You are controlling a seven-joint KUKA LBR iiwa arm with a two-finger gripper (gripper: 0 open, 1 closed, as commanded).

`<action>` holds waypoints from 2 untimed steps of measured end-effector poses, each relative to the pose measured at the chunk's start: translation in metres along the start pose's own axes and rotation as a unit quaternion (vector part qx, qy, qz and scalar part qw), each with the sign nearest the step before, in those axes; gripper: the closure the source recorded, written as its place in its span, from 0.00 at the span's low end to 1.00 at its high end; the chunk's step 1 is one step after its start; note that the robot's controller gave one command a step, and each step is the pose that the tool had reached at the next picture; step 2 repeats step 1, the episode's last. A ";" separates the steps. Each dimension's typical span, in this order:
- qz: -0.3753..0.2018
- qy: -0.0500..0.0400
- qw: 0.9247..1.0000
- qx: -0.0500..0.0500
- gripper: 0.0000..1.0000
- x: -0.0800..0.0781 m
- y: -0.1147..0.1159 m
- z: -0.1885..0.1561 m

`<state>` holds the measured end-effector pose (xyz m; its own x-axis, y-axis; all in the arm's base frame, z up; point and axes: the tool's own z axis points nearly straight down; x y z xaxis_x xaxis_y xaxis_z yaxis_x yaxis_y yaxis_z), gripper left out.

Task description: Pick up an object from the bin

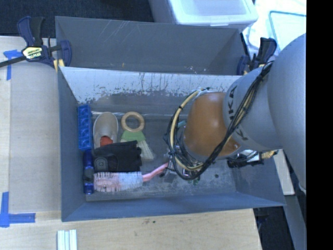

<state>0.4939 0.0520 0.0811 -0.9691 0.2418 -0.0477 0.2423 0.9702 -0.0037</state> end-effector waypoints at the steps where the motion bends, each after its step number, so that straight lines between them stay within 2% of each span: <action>1: -0.010 -0.001 1.000 -0.001 1.00 -0.002 -0.002 0.000; 2: -0.010 -0.001 1.000 -0.001 1.00 -0.002 -0.002 0.000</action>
Offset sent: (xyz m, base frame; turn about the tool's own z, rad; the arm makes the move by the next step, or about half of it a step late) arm 0.0007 0.0038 0.0834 -0.1206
